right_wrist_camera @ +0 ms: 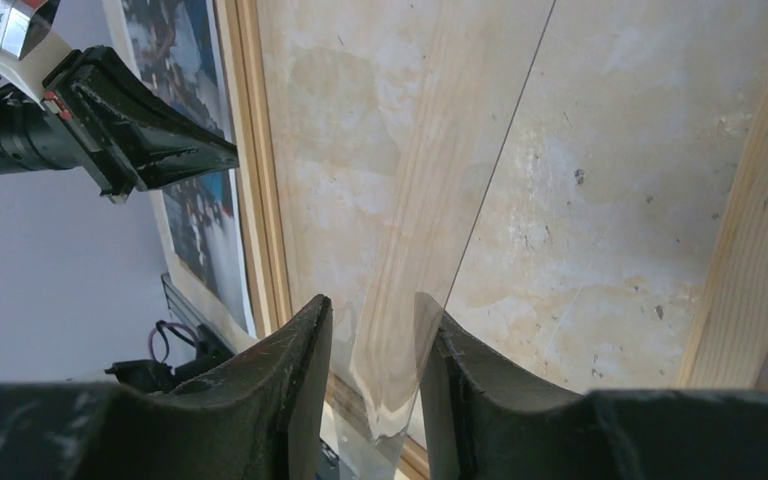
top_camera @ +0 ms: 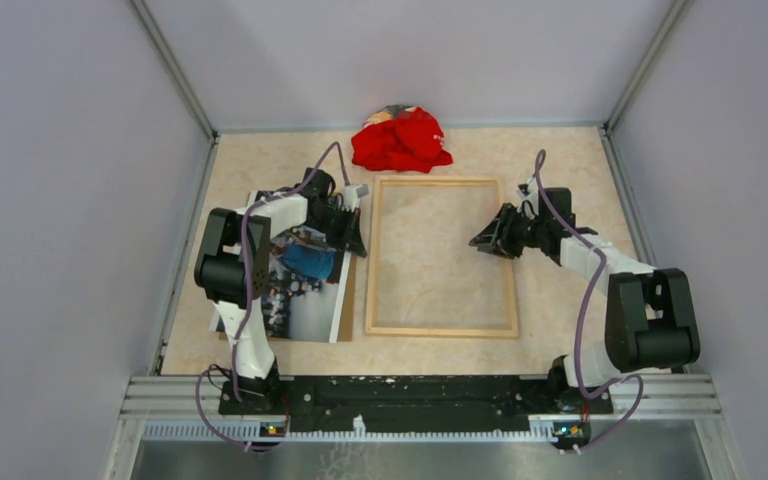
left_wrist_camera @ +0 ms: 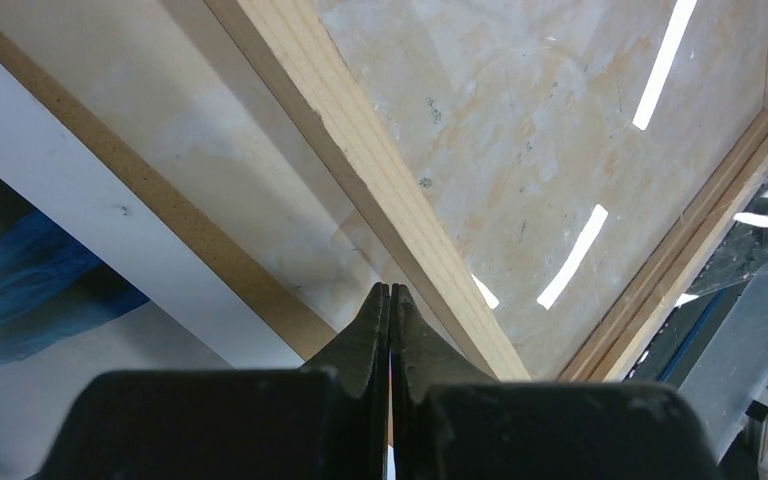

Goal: Put the photo into the frame
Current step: Place the photo frame item in the photo frame.

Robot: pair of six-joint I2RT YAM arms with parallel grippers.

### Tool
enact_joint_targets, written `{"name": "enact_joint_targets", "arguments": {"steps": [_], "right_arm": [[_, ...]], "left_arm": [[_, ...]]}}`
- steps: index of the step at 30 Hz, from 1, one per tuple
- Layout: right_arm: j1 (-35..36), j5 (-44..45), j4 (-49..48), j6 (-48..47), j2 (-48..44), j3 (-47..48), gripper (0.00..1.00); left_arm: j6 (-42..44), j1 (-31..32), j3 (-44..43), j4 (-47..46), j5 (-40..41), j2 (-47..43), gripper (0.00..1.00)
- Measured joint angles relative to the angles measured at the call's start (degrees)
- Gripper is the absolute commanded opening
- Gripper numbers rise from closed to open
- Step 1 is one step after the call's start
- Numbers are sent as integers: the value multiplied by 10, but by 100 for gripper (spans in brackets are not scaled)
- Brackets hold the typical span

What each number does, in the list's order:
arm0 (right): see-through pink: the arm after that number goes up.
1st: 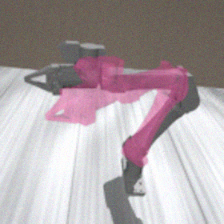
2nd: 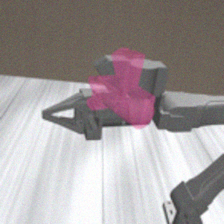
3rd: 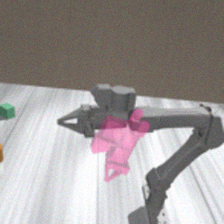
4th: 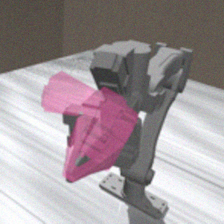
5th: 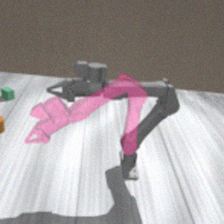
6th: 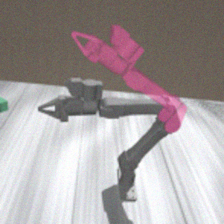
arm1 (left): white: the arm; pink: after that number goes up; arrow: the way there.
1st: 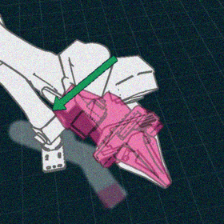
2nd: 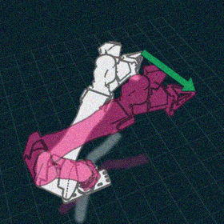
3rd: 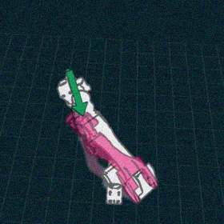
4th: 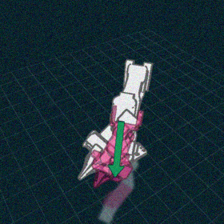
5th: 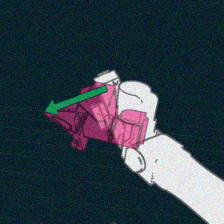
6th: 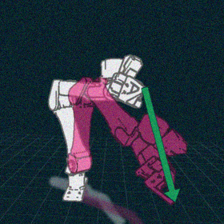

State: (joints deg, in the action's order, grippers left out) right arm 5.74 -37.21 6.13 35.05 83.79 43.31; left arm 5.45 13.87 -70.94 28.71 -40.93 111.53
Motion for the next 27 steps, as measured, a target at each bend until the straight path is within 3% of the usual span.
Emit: {"name": "enact_joint_targets", "arguments": {"steps": [9, 20, 27], "right_arm": [[13, 9, -27, -7, 0, 0, 0], [18, 0, -90, -9, -76, -2, 0], [25, -28, -136, 42, -87, -2, 0]], "left_arm": [[0, 0, -4, 4, 0, 0, 0], [0, 0, -11, 16, -17, 0, 0], [0, 1, -11, 16, -18, 0, 0]]}}
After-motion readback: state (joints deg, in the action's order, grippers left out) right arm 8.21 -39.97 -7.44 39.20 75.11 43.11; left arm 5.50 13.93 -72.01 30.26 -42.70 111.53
